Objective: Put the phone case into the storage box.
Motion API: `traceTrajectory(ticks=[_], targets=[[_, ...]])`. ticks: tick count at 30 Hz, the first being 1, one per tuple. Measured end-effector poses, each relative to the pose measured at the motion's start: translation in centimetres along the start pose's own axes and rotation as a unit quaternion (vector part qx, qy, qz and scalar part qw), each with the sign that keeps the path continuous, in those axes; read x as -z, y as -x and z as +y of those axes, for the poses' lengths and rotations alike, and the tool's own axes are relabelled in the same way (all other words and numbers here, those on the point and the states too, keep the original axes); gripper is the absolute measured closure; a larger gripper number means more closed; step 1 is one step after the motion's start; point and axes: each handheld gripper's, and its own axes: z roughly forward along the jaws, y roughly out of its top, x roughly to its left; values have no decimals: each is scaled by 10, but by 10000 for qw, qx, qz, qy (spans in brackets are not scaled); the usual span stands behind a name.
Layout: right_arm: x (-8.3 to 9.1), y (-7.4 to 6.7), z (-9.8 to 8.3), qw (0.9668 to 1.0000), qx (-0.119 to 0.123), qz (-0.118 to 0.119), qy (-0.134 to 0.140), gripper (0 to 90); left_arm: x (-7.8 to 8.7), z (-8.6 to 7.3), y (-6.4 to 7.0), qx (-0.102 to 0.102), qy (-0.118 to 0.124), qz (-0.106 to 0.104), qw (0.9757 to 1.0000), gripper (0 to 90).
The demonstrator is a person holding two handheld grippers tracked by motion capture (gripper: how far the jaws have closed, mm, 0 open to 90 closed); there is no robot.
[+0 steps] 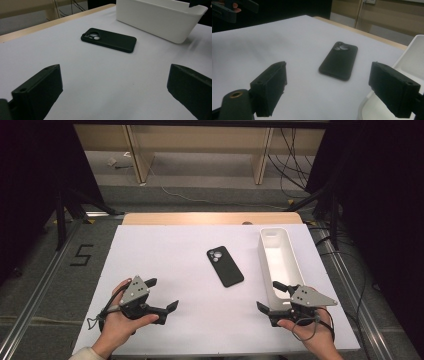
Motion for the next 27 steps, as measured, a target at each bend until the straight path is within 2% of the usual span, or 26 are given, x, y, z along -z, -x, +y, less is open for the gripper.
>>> traceTrajectory(ticks=[6, 11, 27], targets=[[-8, -5, 7, 9999, 114, -41, -58, 163, -1, 0, 3, -88, -26, -67, 9999, 0], [-16, -7, 13, 9999, 127, -70, -94, 163, -2, 0, 4, -60, -5, -85, 9999, 0], [-59, -10, 36, 9993, 99, -184, -296, 161, -3, 1, 5, -39, 24, -88, 10000, 0]])
